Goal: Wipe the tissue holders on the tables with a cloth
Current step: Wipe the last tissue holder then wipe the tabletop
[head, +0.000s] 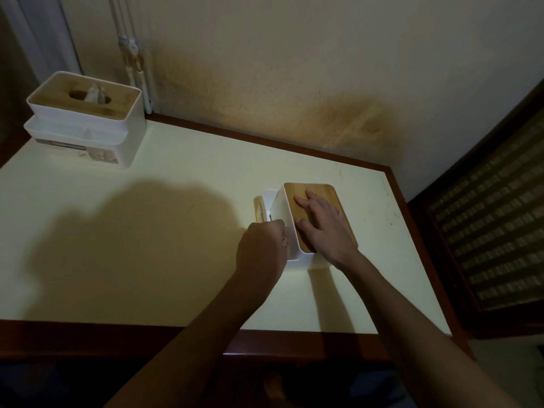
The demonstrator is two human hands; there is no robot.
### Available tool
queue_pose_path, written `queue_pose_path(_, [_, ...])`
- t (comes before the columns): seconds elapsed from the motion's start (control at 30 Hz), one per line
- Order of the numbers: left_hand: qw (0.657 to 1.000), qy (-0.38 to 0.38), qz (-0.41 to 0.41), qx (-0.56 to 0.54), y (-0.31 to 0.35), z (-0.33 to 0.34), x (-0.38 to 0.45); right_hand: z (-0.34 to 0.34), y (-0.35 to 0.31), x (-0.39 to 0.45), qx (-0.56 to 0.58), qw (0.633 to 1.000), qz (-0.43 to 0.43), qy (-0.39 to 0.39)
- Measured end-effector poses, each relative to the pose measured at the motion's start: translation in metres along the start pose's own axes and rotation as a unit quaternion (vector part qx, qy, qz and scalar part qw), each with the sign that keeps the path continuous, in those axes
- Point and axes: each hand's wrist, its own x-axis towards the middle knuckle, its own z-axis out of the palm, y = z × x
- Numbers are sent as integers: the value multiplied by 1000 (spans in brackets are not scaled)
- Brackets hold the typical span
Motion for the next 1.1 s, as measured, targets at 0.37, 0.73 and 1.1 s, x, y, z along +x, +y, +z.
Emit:
queue_pose_path(0.37, [991,-103,-11,80,-7,-1,21,1,0,0,-8,1000,-9,7])
queue_pose_path(0.73, [988,-141,56,0,-18,-13,22,4,4,0,-22,999,-19,15])
queue_pose_path(1.1, [984,89,34,-152,-16,-3,24,5,10,0,-34,999,-28,-18])
